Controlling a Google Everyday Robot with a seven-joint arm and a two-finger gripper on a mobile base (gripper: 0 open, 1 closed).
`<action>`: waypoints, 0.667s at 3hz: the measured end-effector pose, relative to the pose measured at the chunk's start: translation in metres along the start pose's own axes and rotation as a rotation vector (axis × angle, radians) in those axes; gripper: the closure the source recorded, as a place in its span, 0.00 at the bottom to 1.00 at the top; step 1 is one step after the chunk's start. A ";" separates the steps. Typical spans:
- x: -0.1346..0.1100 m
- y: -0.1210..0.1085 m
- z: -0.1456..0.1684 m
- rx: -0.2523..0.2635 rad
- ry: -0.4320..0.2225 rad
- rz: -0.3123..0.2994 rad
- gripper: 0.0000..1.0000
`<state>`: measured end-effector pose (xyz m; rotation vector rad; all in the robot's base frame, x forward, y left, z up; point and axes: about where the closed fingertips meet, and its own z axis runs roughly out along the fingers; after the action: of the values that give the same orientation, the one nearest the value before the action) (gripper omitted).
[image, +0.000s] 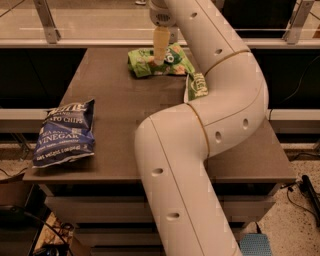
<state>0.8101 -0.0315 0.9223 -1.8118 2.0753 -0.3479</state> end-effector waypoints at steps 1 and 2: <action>-0.001 0.002 -0.005 -0.004 0.015 0.009 0.00; -0.004 0.004 -0.012 -0.006 0.028 0.010 0.00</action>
Offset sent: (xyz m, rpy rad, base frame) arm -0.0182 0.0010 0.0313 -0.0525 0.0643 -0.0357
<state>0.8014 -0.0272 0.9321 -1.8091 2.1055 -0.3668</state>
